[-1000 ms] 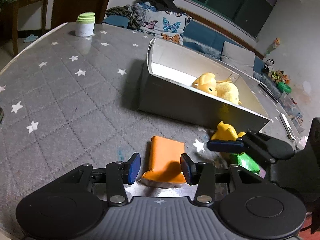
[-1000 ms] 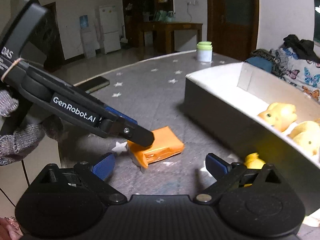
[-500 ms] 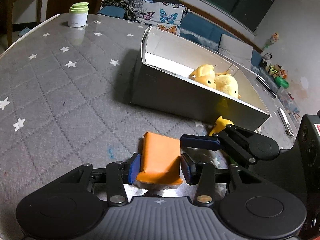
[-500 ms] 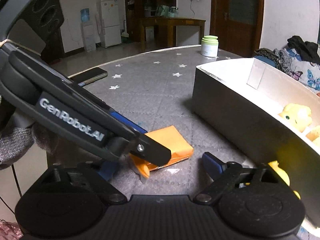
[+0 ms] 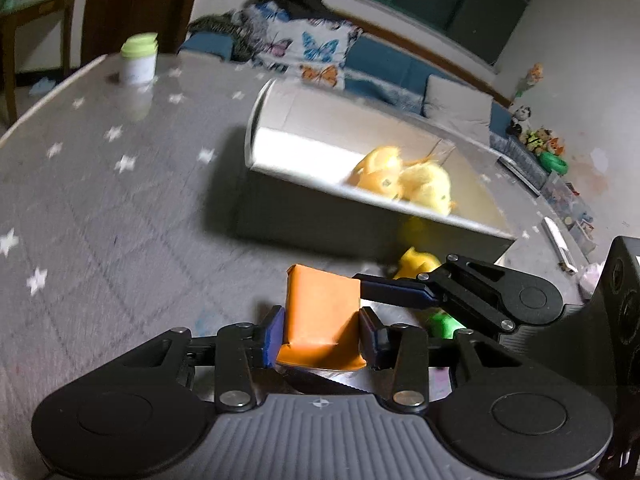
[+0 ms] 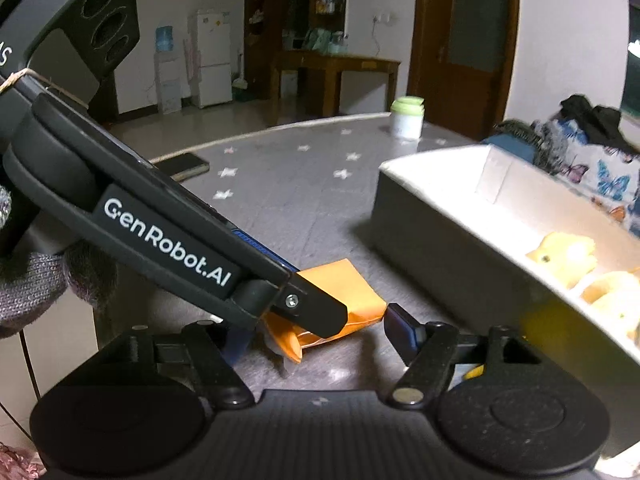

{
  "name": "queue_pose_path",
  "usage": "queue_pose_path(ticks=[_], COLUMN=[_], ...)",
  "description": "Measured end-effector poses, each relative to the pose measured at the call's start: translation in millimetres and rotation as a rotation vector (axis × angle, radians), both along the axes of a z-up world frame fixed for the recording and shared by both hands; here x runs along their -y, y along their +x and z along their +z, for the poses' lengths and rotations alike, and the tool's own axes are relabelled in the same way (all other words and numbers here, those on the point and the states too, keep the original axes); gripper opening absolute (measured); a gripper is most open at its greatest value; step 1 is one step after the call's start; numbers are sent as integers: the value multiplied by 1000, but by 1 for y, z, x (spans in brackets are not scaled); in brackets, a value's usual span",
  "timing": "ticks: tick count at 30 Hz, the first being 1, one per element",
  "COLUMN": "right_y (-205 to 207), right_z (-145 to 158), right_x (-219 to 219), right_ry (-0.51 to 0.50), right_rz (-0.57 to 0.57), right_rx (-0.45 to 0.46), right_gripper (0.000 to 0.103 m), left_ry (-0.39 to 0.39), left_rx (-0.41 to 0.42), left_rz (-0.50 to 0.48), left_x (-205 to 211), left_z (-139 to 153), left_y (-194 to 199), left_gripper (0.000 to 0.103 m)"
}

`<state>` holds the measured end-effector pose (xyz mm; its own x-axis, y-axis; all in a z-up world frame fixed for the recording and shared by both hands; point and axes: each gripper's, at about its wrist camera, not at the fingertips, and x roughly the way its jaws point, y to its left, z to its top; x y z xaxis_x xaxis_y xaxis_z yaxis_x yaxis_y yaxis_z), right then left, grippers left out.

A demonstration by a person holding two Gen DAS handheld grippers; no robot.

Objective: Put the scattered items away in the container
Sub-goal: 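Carry the orange sponge over the box and lower it inside with the left gripper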

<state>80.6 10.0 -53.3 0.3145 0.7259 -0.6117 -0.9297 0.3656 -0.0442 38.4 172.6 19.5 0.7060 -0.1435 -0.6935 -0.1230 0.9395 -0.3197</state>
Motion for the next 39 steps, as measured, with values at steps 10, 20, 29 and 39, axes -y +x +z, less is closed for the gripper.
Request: queue_pose_path(ticks=[10,20,29,39], right_y=[28,113,167,171], right_z=[45,52,26,22], right_x=[19,3,-15,-23], right_ry=[81,27,-63,-63], right_rz=[-77,-116,-106,-113], right_rx=[128,59,-53,-40], right_gripper=[72,72,72,76], left_ry=[63,-9,-75,-118], left_rx=[130,66,-4,-18], left_rz=[-67,-100,-97,-69], left_x=[13,-6,-22,-34], left_z=[46,33,6,-2], left_y=[47,131,172,170], left_gripper=[42,41,42,42])
